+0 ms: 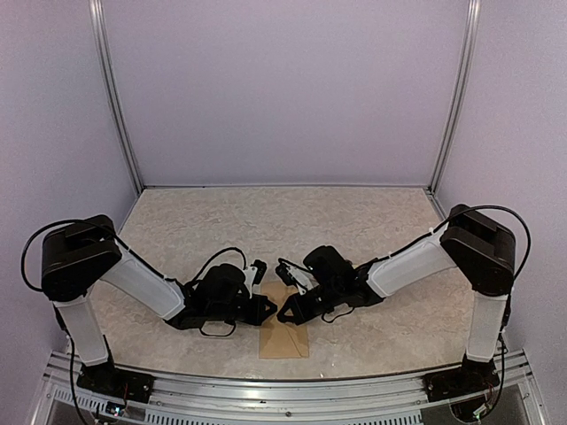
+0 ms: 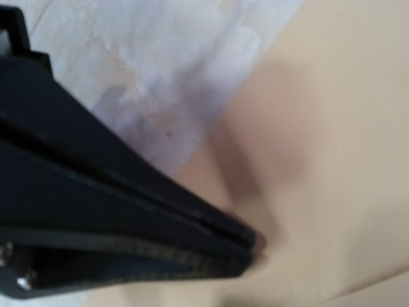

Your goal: Place the letter into the envelope and seal it

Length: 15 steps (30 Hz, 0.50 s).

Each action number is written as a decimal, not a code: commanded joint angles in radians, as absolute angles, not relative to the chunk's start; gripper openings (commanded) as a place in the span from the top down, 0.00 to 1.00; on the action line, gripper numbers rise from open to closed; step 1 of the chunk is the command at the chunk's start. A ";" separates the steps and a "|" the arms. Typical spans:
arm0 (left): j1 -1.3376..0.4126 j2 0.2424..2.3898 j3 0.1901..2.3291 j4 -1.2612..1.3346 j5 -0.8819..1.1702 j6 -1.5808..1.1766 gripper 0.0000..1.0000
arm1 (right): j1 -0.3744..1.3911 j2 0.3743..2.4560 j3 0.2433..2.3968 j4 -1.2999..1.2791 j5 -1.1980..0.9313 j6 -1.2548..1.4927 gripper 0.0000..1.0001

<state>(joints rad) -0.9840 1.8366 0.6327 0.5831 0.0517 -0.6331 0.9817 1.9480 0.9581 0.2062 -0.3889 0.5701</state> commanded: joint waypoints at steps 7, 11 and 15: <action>-0.994 1.832 0.614 0.491 0.042 -0.641 1.00 | 1.003 1.958 0.921 0.145 -0.431 0.571 1.00; -0.994 1.829 0.615 0.487 0.037 -0.643 1.00 | 1.004 1.950 0.908 0.150 -0.442 0.574 1.00; -0.994 1.829 0.615 0.485 0.035 -0.643 1.00 | 1.004 1.945 0.898 0.152 -0.447 0.578 1.00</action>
<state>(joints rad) -0.9894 1.8317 0.6327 0.5724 0.0513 -0.6407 0.9863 1.9446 0.9371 0.2249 -0.4278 0.5709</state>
